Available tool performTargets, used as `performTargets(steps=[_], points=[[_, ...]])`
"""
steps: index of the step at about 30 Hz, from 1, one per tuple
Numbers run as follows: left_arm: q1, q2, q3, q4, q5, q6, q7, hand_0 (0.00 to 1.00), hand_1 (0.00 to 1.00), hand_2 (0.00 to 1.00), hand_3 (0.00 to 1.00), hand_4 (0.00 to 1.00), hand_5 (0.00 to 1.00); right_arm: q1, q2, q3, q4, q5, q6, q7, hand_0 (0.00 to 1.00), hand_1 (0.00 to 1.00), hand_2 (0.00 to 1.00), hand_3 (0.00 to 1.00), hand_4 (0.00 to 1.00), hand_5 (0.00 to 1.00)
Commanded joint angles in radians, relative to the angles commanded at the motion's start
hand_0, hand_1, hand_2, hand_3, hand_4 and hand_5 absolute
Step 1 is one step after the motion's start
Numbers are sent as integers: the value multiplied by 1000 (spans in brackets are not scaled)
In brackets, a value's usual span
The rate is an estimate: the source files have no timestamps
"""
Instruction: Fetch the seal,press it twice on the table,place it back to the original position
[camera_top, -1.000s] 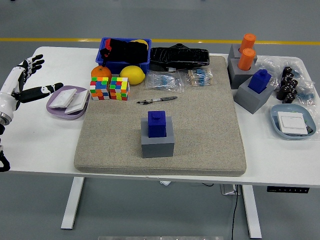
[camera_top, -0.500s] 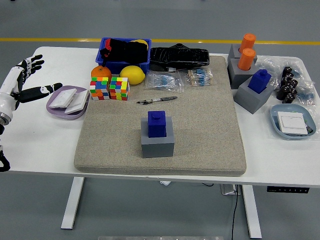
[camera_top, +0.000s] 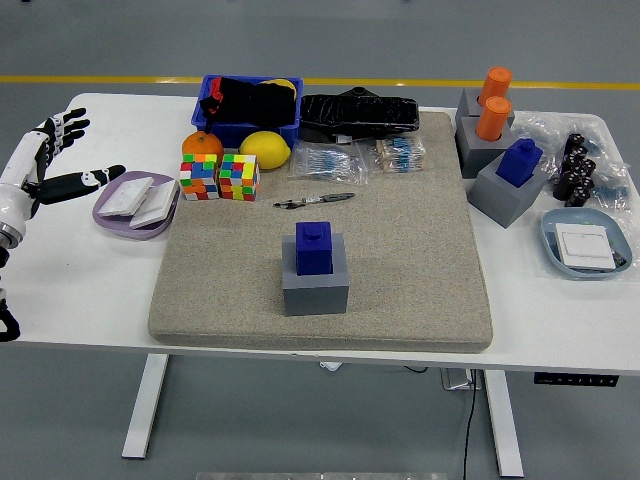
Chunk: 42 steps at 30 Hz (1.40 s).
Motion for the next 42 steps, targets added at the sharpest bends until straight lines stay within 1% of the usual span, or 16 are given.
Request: performTargets(steps=[9,21,34,42], points=[[-5,0,-14,-5,0,2,-2,894,873,871,889,971,165,5,7,13,4,-1,0,-1,789,699,673,647,822,461],[-10,3,-19,-7,1,0,1,892,872,869,889,965,161,7,3,23,3,-6,-2,-1,788,699,673,647,821,460],[-19,3,-10,-11,-3,0,2,892,870,869,887,957,153,9,5,29,3,-7,0,-2,787,699,673,646,819,459],[-18,10,-13,-13,-3,1,2,891,868,868,886,952,150,14,1,20,3,-6,1,-1,787,699,672,646,816,457]])
